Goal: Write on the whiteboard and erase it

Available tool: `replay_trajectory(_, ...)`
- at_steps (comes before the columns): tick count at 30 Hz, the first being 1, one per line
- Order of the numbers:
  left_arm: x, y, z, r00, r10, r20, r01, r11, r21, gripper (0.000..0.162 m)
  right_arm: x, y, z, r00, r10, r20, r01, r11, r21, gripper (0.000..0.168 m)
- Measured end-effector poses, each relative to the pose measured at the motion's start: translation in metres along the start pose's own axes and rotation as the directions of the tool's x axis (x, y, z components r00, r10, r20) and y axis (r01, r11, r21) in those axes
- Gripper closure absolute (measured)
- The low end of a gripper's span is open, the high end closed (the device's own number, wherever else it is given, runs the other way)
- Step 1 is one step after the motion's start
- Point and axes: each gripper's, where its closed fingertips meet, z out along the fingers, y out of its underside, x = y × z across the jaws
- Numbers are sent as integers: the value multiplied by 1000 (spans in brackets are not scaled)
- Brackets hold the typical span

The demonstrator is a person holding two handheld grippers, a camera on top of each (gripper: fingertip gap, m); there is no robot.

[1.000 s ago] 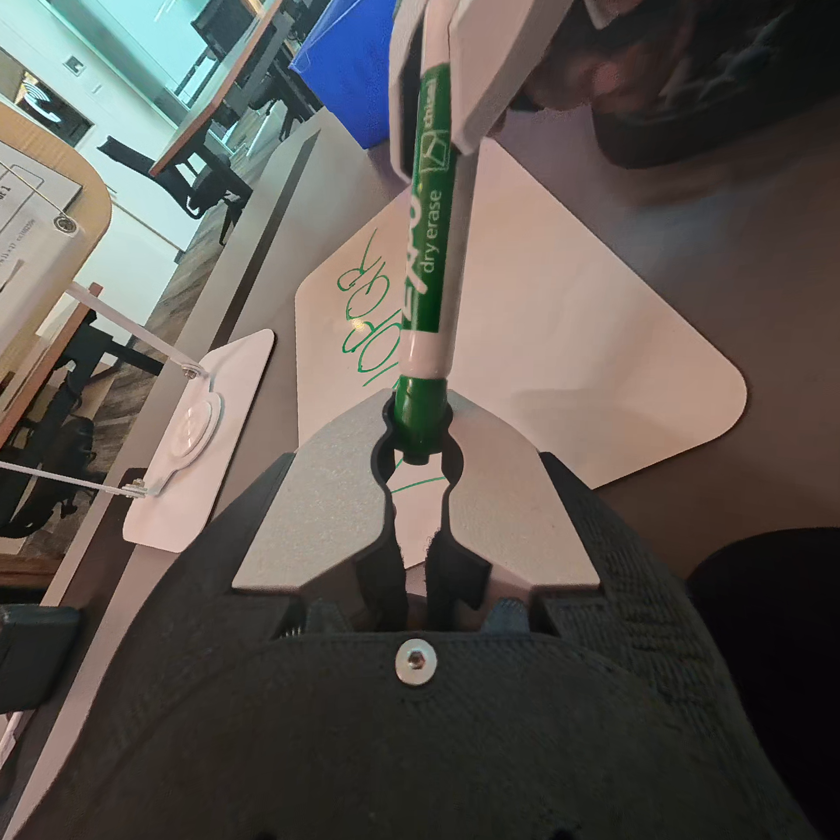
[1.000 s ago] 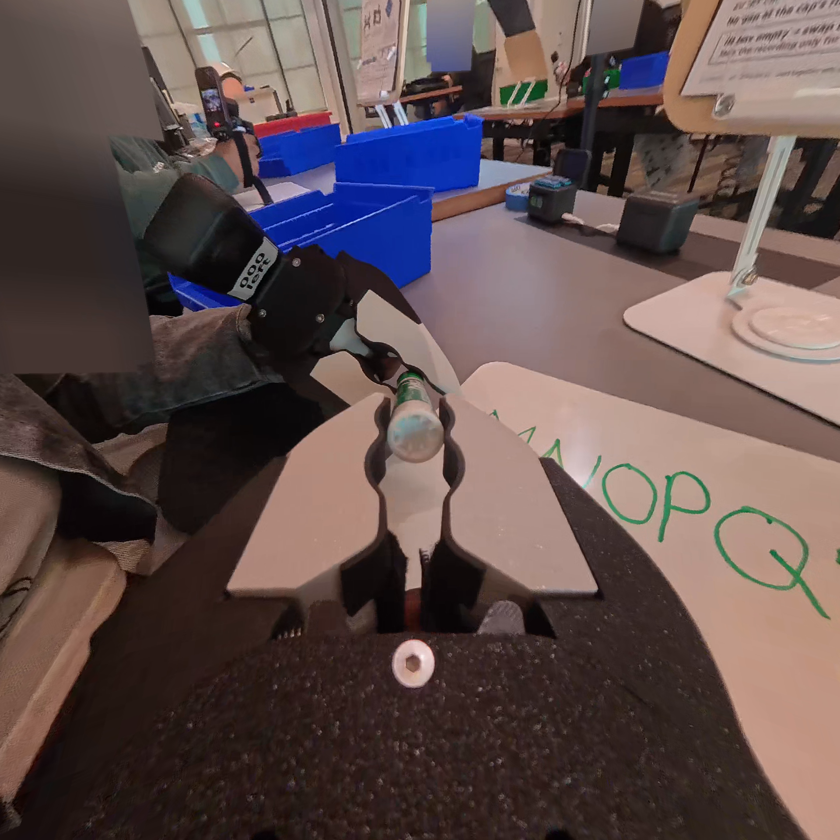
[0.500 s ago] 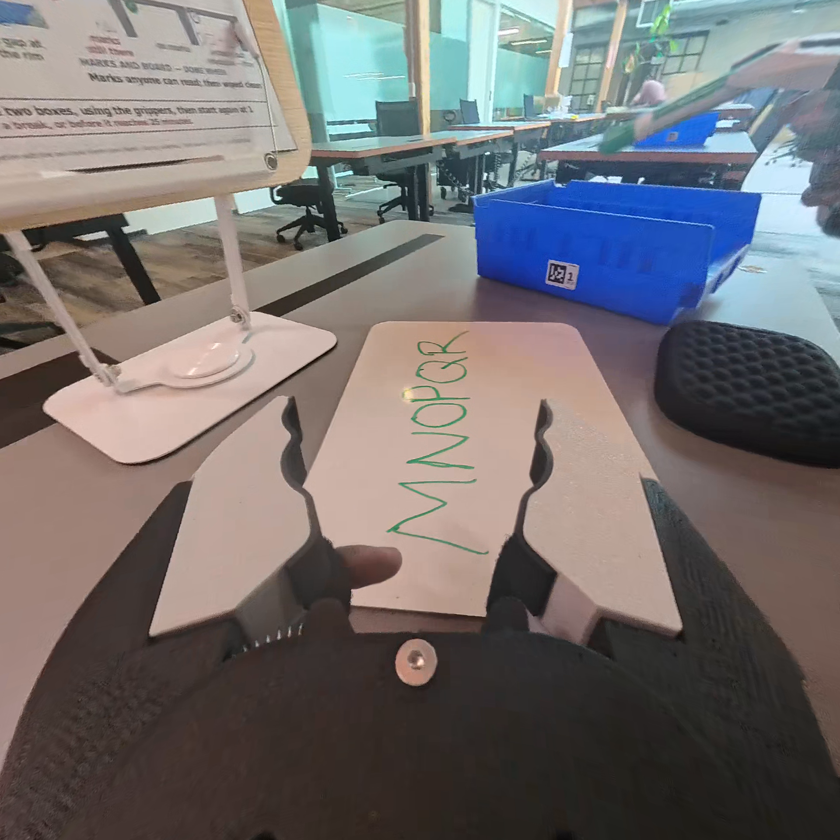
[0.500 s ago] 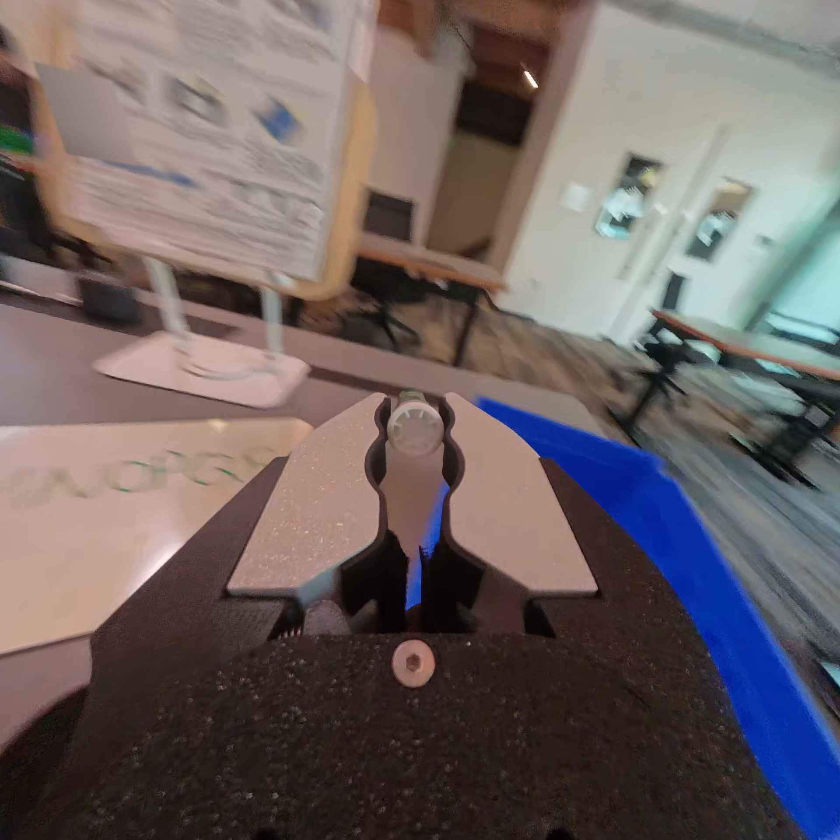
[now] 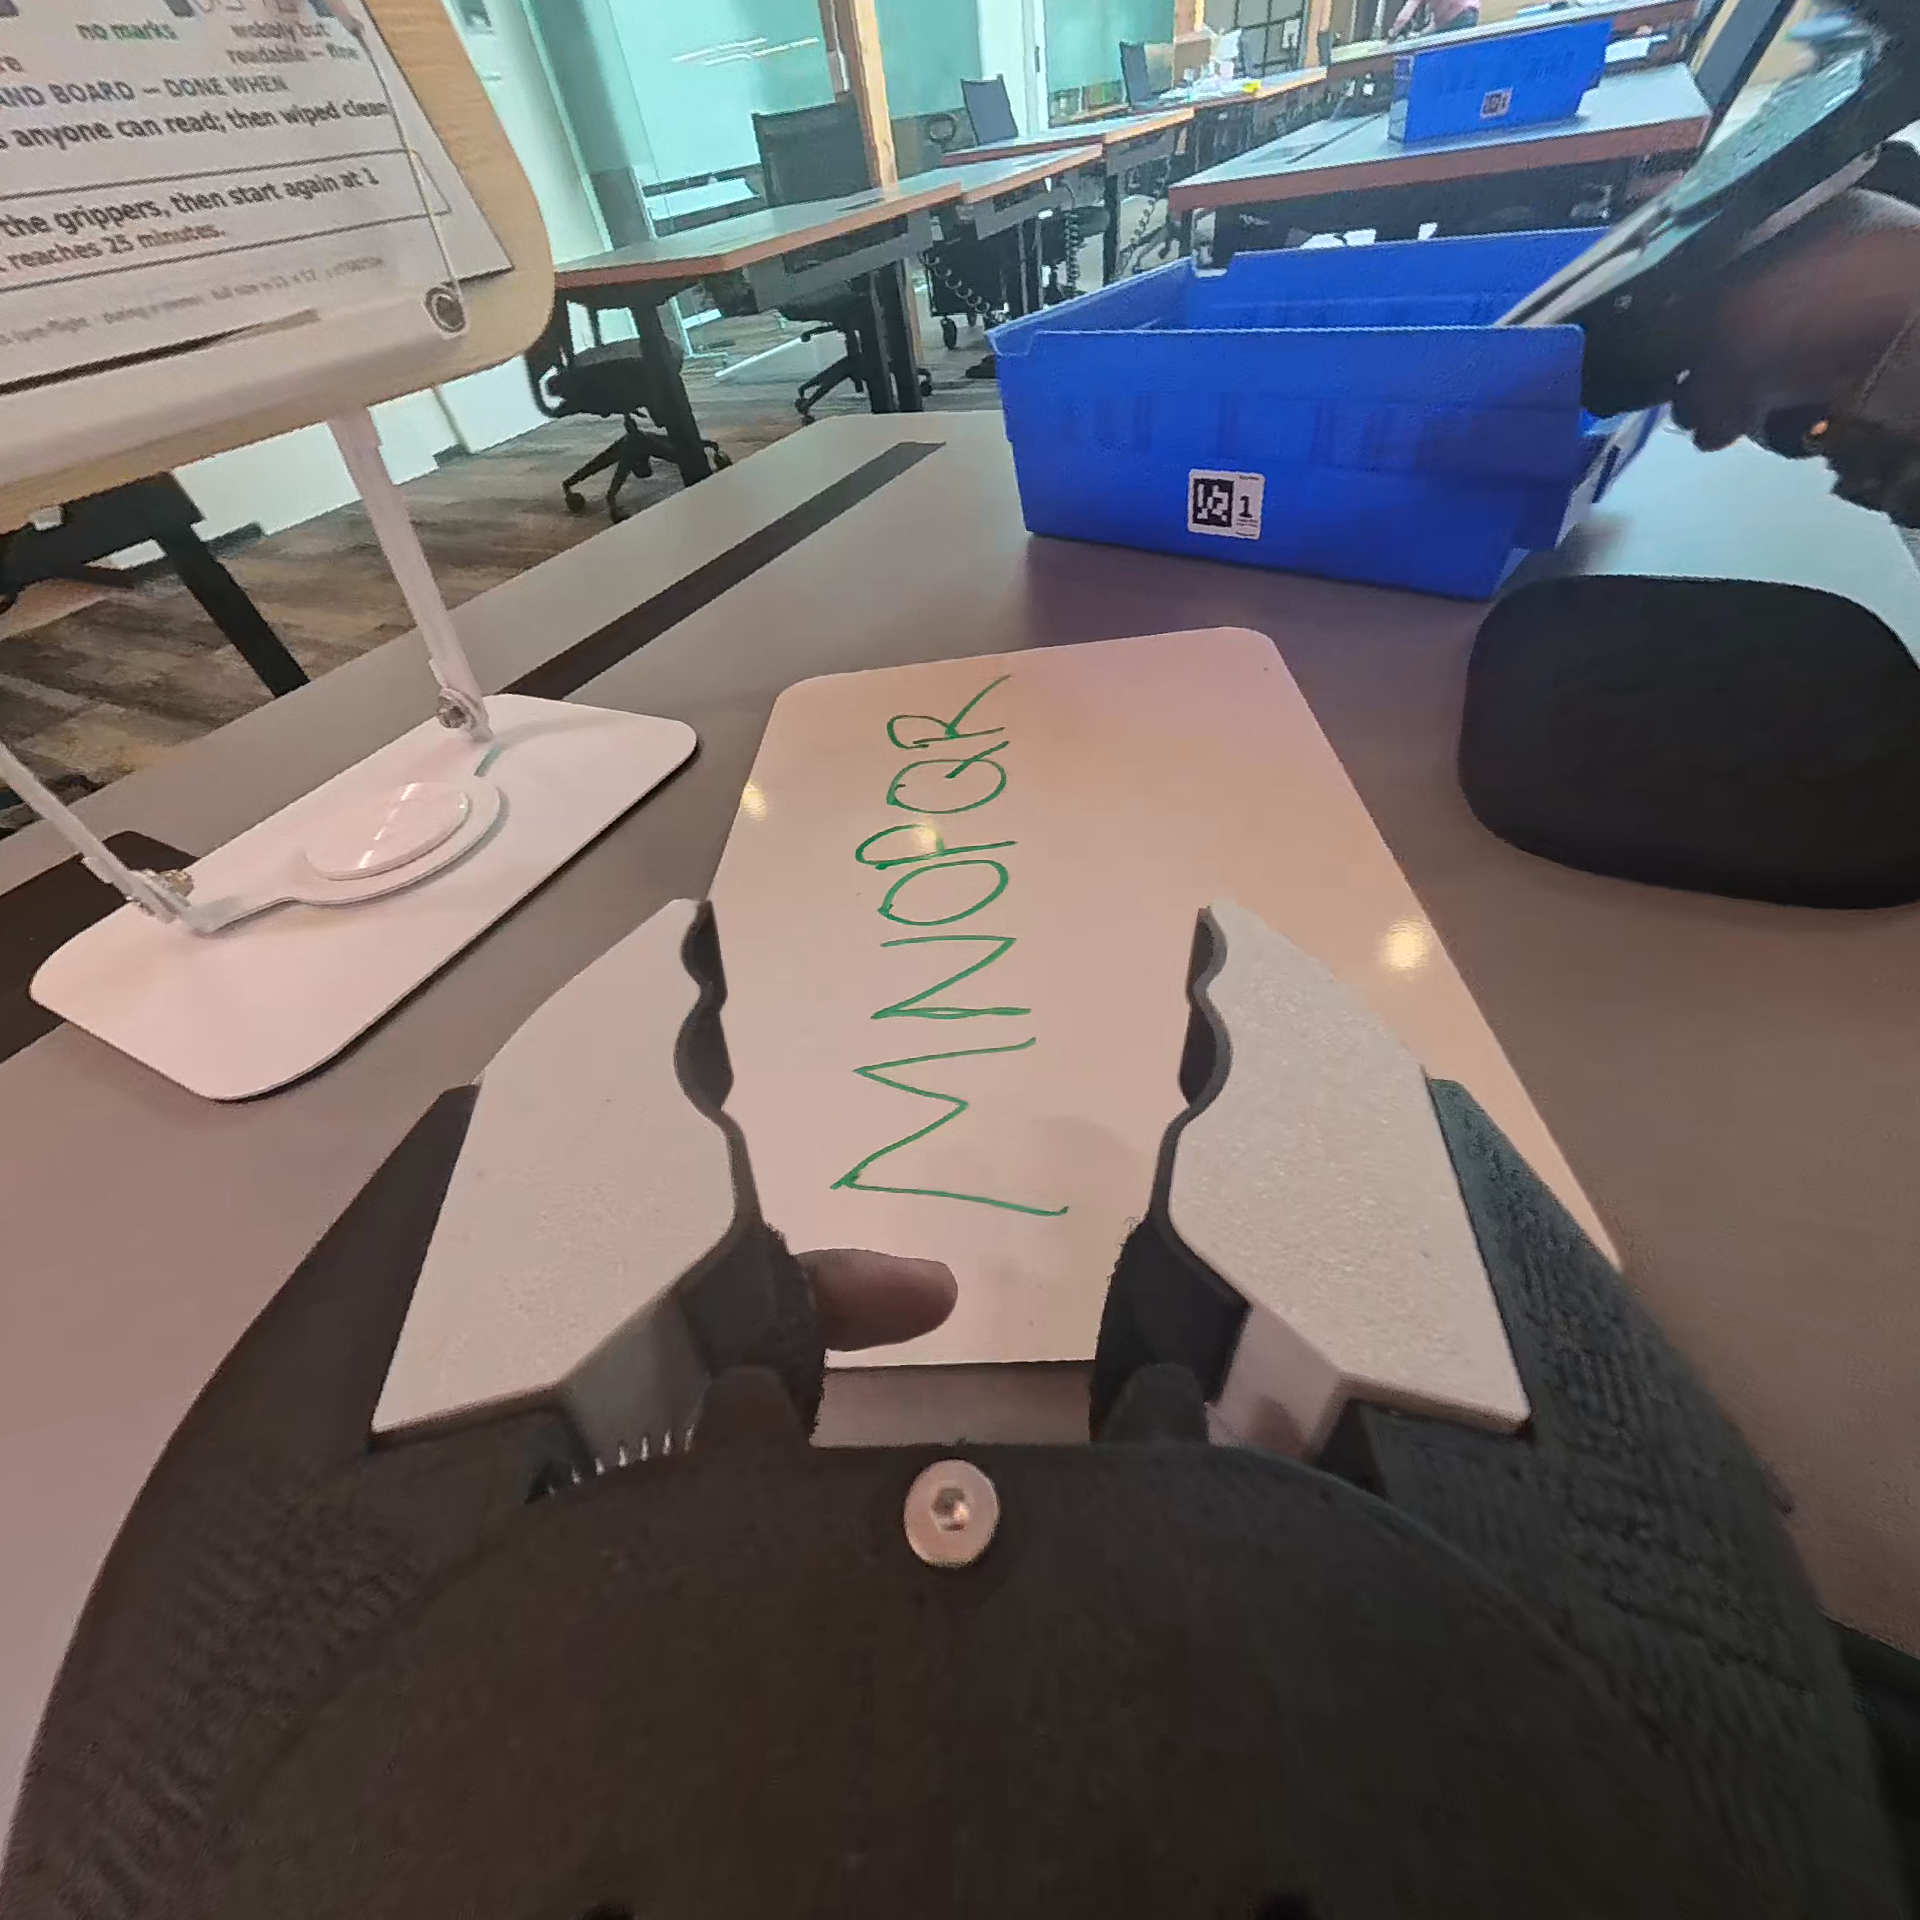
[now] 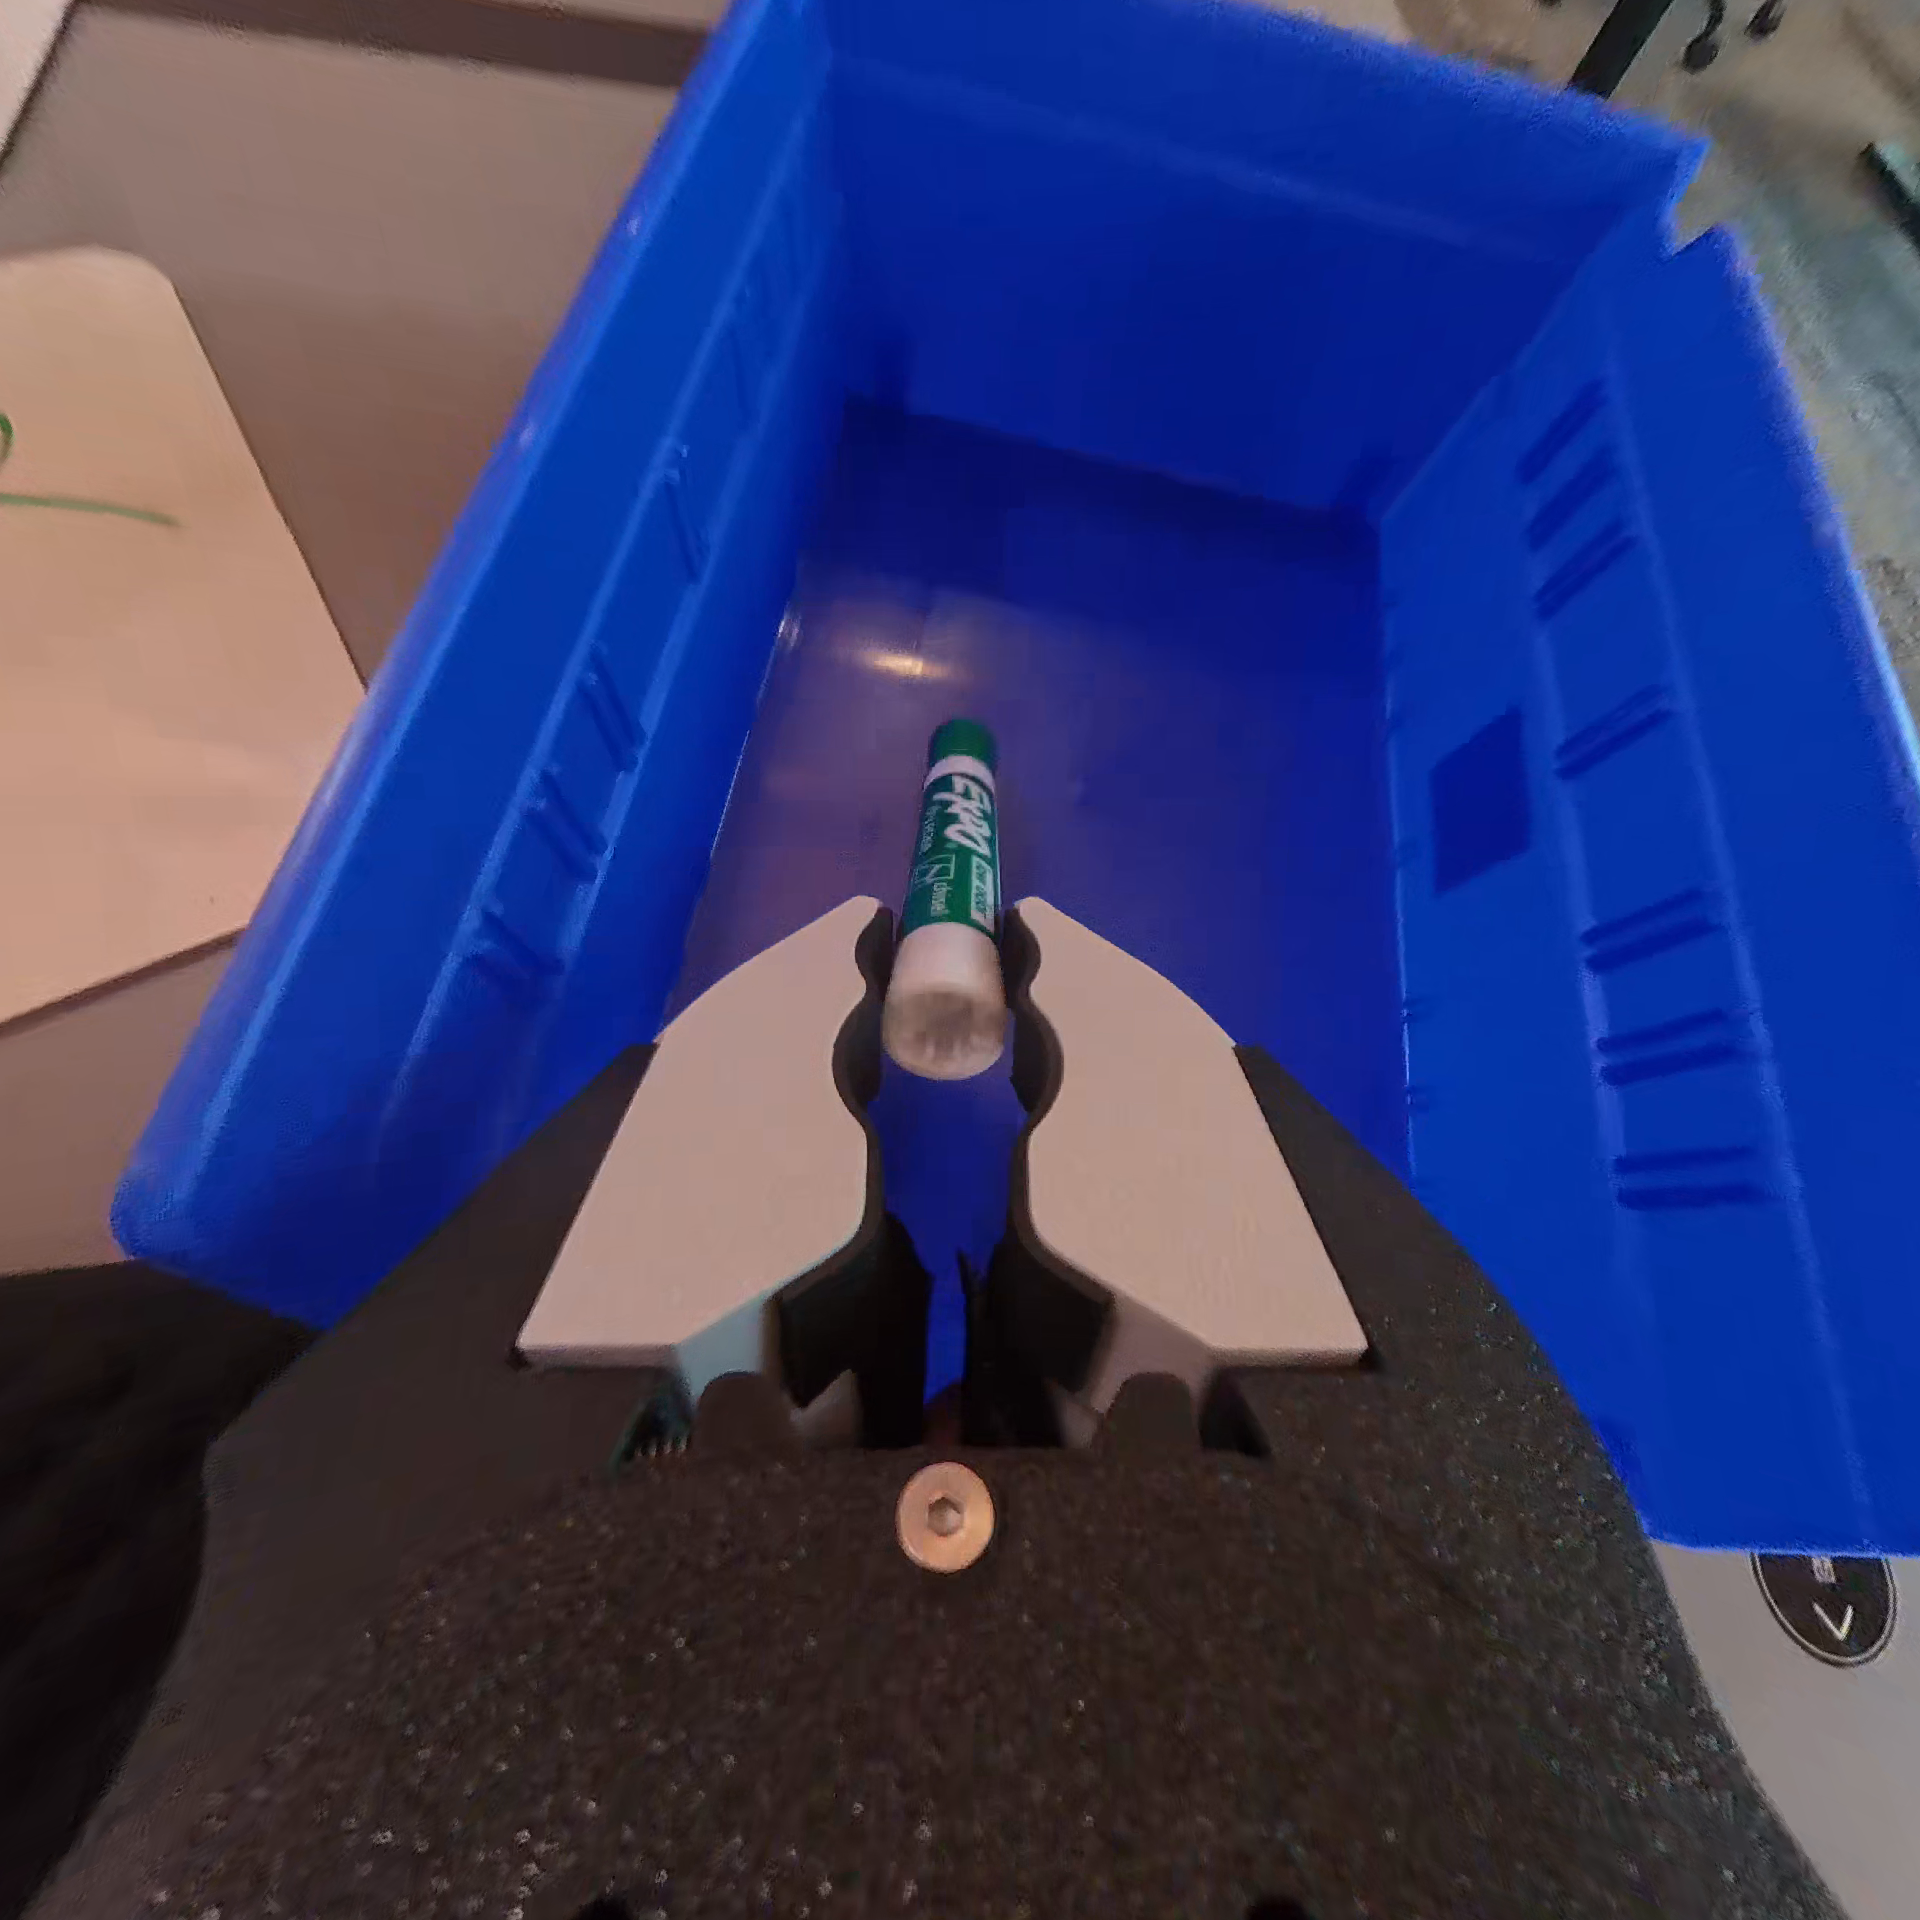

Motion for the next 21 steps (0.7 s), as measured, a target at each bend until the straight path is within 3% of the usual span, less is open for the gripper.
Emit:
replay_trajectory(3,15,-11,-4,998,-56,-13,56,998,-14,77,6,-8,-10,997,74,-37,-71,993,90,105)
replay_trajectory(5,48,-33,-18,990,-117,-78,118,993,8,77,10,-21,-32,987,158,-24,-146,953,267,89)
replay_trajectory(9,97,-78,-73,977,-152,-150,169,980,105,82,3,-40,-95,972,201,124,-234,738,633,56)
replay_trajectory(12,73,-94,-137,995,-98,4,96,987,128,93,-15,-41,-130,956,114,272,-283,609,741,27)
replay_trajectory(14,28,-79,-186,976,-31,218,34,999,-13,99,-24,-35,-146,928,72,365,-335,589,735,21)
replay_trajectory(16,-20,-47,-239,898,69,434,38,972,-233,99,-28,-28,-159,921,26,388,-331,577,747,21)
replay_trajectory(17,-35,-23,-261,876,138,463,47,930,-366,96,-24,-26,-164,926,19,378,-322,562,761,23)
replay_trajectory(18,-42,3,-277,888,172,427,67,870,-489,80,-18,-25,-170,931,27,363,-319,538,780,26)
replay_trajectory(19,-44,27,-288,911,169,377,89,810,-580,76,-12,-26,-175,935,34,354,-321,512,797,28)
replay_trajectory(21,-53,53,-294,929,130,347,132,759,-638,76,-11,-30,-185,929,20,370,-335,475,814,32)
